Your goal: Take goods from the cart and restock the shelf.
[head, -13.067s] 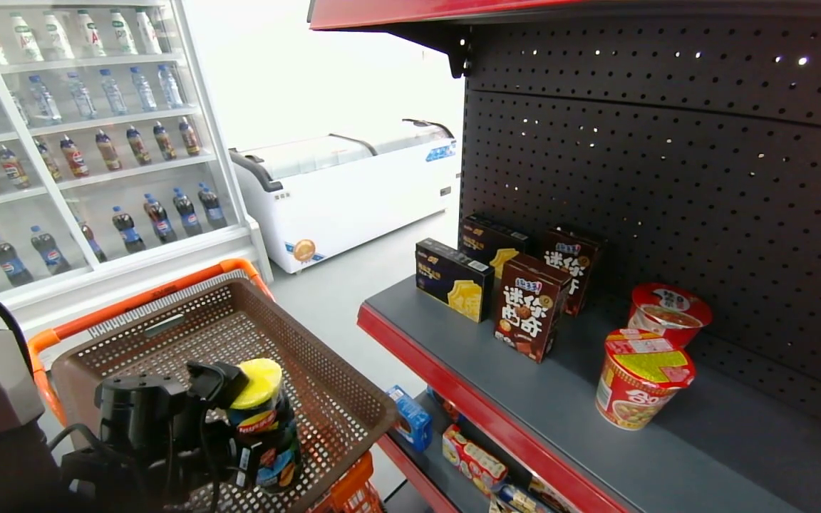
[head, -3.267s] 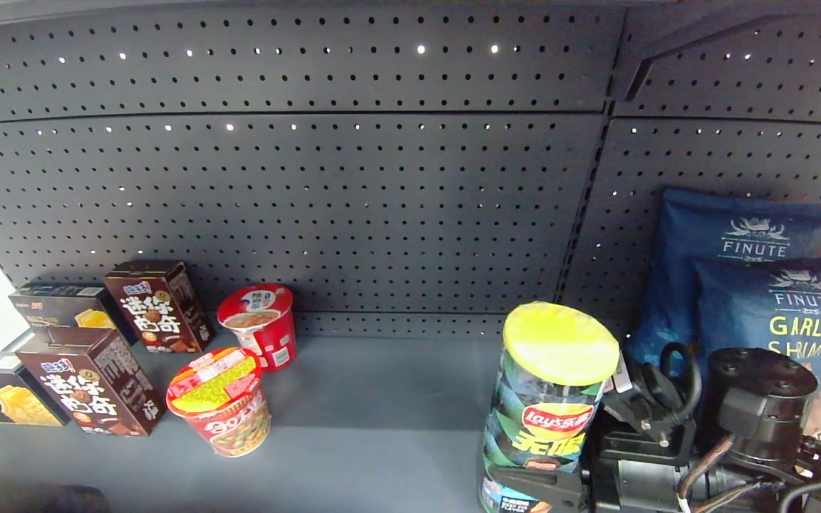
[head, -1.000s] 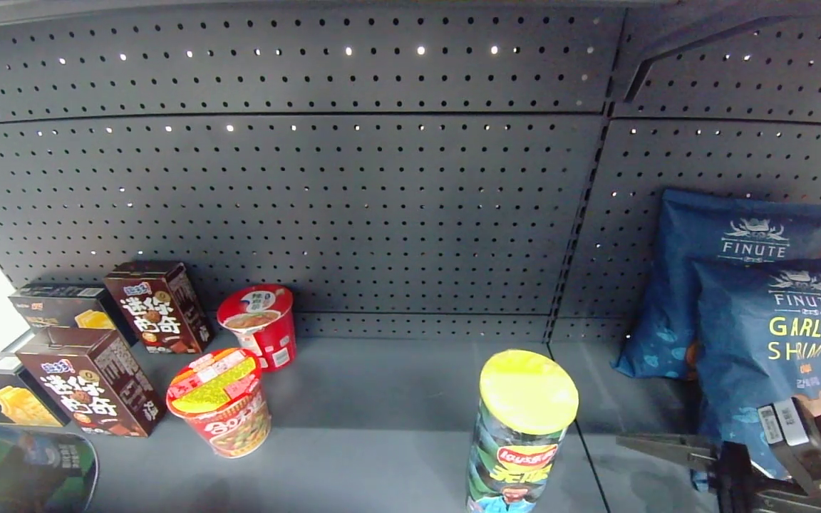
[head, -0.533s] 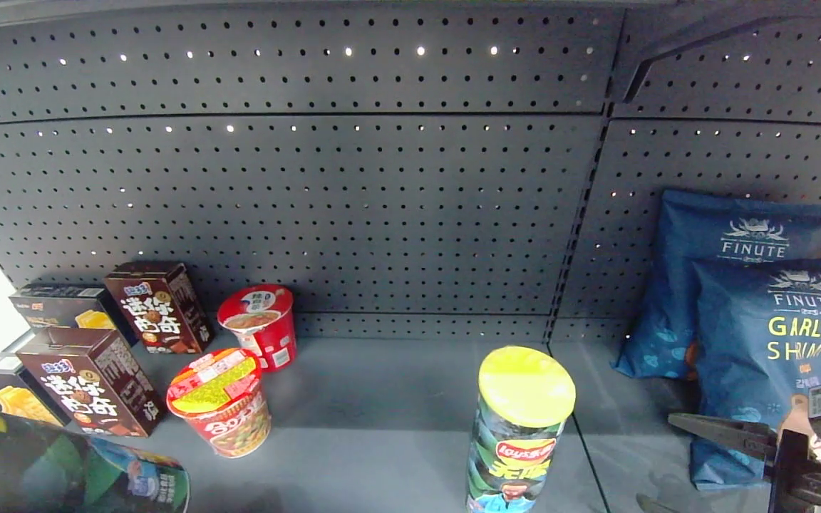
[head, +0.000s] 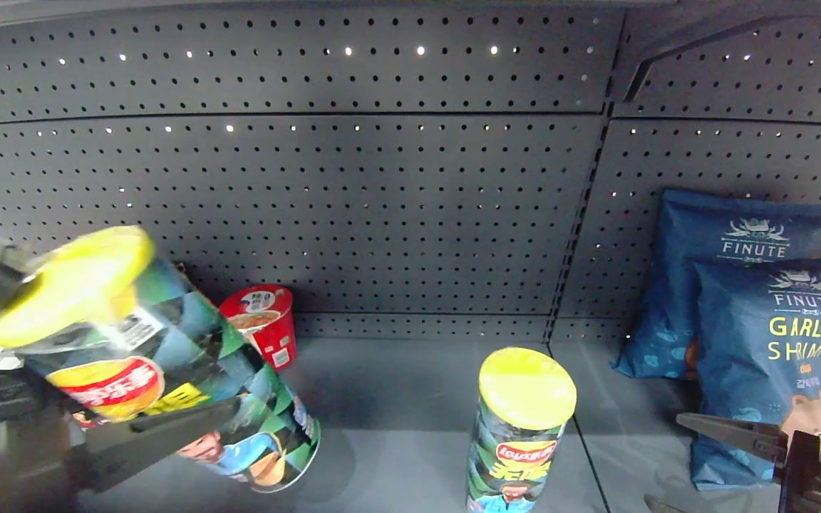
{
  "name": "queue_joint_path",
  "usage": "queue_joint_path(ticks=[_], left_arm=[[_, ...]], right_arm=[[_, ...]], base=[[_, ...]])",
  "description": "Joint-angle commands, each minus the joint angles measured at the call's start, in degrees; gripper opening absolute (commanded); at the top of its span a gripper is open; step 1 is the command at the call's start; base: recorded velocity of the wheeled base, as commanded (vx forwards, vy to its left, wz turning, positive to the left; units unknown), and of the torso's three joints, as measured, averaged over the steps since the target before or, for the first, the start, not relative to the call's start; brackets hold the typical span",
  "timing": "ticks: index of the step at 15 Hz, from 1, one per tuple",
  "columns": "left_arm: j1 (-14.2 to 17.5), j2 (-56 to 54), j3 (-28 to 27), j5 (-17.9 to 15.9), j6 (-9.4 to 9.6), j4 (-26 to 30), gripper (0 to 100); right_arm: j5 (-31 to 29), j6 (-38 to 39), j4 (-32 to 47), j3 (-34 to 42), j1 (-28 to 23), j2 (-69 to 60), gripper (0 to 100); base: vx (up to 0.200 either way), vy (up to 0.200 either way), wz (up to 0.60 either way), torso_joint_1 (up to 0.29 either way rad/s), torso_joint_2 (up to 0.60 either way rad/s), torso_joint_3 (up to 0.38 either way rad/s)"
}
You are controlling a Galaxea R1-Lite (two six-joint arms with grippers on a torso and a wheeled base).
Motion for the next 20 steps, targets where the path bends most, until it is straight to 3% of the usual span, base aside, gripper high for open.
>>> queue_joint_path(ticks=[1, 3, 5, 7, 12, 15, 20], left_arm=[[-0.93, 14.65, -5.21, -0.56, 1.29, -2.17, 0], [-1.02, 21.5, -8.9, -3.82, 1.38, -6.48, 0], [-1.02, 27.39, -12.15, -6.28, 2.87, -10.0, 0], [-1.63, 32.58, -15.93, -6.89, 5.51, -9.82, 0], [-3.39, 40.4, -21.29, -7.33, 5.86, -10.26, 0], [-3.39, 44.88, -24.98, -7.42, 8.23, -9.91, 0], [-3.57, 47.96, -26.04, -7.77, 8.41, -10.7, 0]], right_arm=[[0.06, -0.02, 0.17, 0.0, 0.1, 0.11, 100], [0.06, -0.02, 0.26, 0.09, 0.01, 0.03, 100], [0.23, -0.02, 0.26, 0.44, 0.01, 0.03, 100], [0.23, -0.02, 0.34, 1.05, 0.01, -0.32, 100], [0.41, 0.07, 0.43, 1.14, 0.1, -0.68, 100], [0.41, 0.07, 0.52, 1.05, 0.1, -0.41, 100], [0.67, 0.16, 0.96, 0.88, 0.1, -0.15, 100]], base=[[0.0, 0.0, 0.0, 0.0, 0.0, 0.0], [0.0, 0.0, 0.0, 0.0, 0.0, 0.0], [0.0, 0.0, 0.0, 0.0, 0.0, 0.0], [0.0, 0.0, 0.0, 0.0, 0.0, 0.0], [0.0, 0.0, 0.0, 0.0, 0.0, 0.0], [0.0, 0.0, 0.0, 0.0, 0.0, 0.0], [0.0, 0.0, 0.0, 0.0, 0.0, 0.0]])
